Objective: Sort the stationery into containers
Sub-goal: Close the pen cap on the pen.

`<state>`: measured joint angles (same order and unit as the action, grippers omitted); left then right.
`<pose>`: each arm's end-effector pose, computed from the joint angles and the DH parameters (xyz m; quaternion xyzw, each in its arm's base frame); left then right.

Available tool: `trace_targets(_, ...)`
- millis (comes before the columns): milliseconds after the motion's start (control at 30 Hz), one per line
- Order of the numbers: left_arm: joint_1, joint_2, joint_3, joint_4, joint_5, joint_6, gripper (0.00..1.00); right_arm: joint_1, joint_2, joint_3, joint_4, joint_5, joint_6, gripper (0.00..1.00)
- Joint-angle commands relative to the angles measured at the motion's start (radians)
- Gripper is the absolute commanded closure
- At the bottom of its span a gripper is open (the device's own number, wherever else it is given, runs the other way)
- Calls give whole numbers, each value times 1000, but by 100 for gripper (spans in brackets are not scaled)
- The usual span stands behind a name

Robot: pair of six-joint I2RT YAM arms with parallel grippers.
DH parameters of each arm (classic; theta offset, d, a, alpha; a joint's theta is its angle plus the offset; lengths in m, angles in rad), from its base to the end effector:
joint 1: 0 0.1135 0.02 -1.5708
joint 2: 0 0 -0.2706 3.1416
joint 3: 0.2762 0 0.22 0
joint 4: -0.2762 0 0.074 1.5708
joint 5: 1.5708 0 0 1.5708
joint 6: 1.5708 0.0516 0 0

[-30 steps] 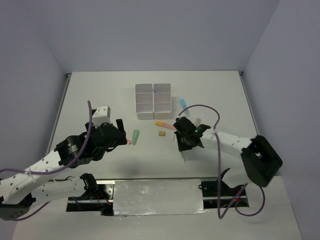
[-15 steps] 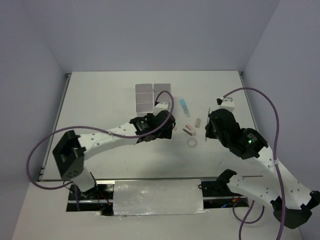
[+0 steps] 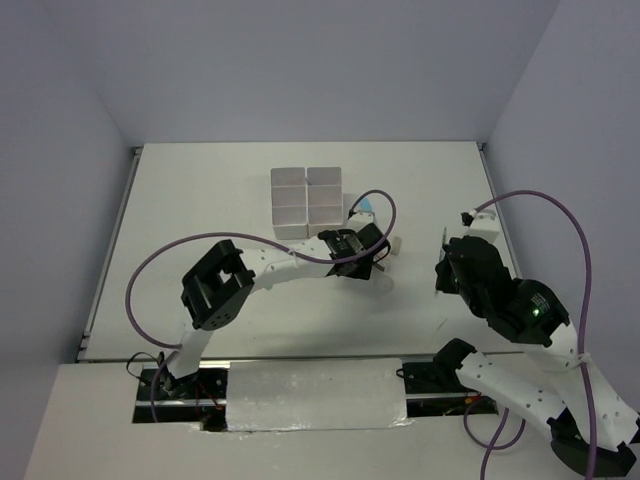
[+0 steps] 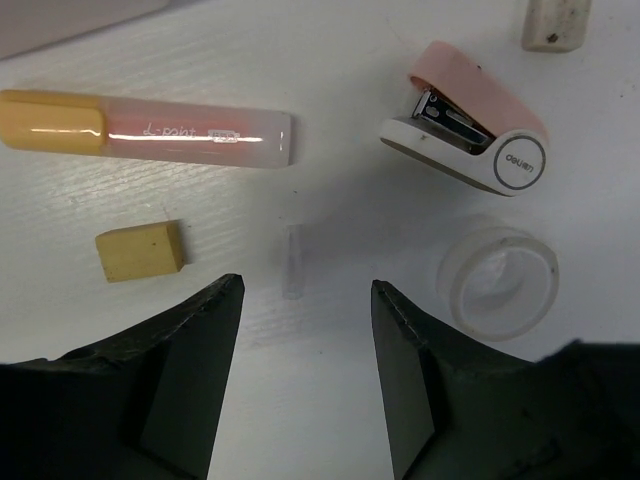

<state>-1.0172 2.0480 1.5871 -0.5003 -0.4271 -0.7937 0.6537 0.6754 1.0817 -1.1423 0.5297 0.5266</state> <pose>0.2441 -0.3544 0.2143 0.0408 0.9335 -0.1059 0.3401 0.0693 0.0203 0.3419 0.0499 0.8872 0.0189 0.4582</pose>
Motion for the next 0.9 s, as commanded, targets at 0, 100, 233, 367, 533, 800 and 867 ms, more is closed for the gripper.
trace_targets(0,-4,20,47,-40,-18,-27,34,-3,-14,27,-2,-10,-17,100)
trace_targets(100,-4,52,65,-63,-25,-29,36,-3,-16,11,13,-31,-23,100)
trace_targets(233,-4,75,54,-58,-18,-38,40,-2,-7,6,32,-42,-36,100)
trace_targets(367,-1,86,36,-38,-12,-33,42,-3,-5,4,38,-46,-39,100)
trace_targets(533,2,104,31,-38,-7,-38,47,-3,-13,-6,49,-59,-39,100)
trace_targets(800,11,112,-24,-6,5,-42,49,-2,-5,-9,55,-62,-45,100)
trace_targets(867,11,112,-26,0,10,-39,52,-2,-7,-9,53,-62,-45,100)
